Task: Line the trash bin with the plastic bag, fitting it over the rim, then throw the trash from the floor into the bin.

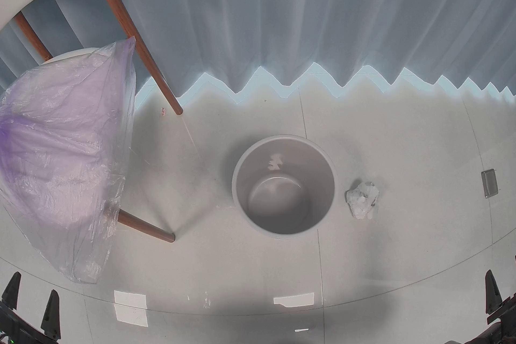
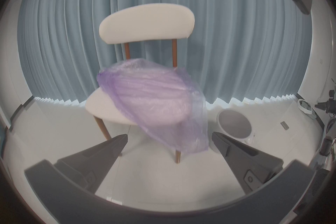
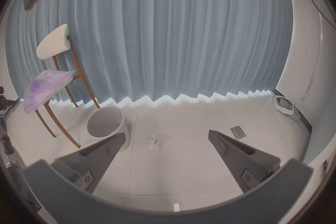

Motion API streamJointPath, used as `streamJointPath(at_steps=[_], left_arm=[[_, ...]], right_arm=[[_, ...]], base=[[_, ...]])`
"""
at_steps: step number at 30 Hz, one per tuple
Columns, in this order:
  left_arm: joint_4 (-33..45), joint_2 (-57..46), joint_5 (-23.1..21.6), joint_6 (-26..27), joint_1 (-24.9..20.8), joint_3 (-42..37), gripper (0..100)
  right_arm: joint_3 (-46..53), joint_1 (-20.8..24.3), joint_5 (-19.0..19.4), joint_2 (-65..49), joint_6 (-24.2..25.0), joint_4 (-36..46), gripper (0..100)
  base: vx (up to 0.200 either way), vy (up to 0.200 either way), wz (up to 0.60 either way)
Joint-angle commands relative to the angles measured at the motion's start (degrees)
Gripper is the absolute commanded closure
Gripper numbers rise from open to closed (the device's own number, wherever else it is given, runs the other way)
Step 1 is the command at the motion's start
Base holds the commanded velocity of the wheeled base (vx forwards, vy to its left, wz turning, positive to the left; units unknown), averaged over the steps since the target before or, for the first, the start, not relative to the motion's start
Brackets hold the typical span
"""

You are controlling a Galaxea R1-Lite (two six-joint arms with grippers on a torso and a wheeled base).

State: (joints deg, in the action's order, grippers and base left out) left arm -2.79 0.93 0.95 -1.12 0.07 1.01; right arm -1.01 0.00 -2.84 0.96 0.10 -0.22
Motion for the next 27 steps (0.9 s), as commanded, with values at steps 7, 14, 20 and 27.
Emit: streamJointPath(at_steps=[7, 14, 20, 27], left_arm=[[-10.57, -0.93, -5.96, 2.97, 0.01, -0.57, 0], [-5.12, 12.43, -6.05, 2.35, -1.13, 16.65, 0], [-5.03, 29.04, -8.33, -0.81, -2.36, 28.17, 0], [-5.38, 40.91, -21.17, -0.55, -7.63, 33.44, 0]], right_arm=[[1.01, 0.00, 0.03, -0.88, -0.01, -0.04, 0], [1.01, 0.00, -0.06, -0.88, -0.01, -0.04, 0], [1.01, 0.00, -0.06, -0.88, 0.17, -0.04, 0], [1.01, 0.00, -0.06, -0.88, 0.87, -0.04, 0]], base=[[0.000, 0.000, 0.00], [0.000, 0.000, 0.00], [0.000, 0.000, 0.00], [0.000, 0.000, 0.00]])
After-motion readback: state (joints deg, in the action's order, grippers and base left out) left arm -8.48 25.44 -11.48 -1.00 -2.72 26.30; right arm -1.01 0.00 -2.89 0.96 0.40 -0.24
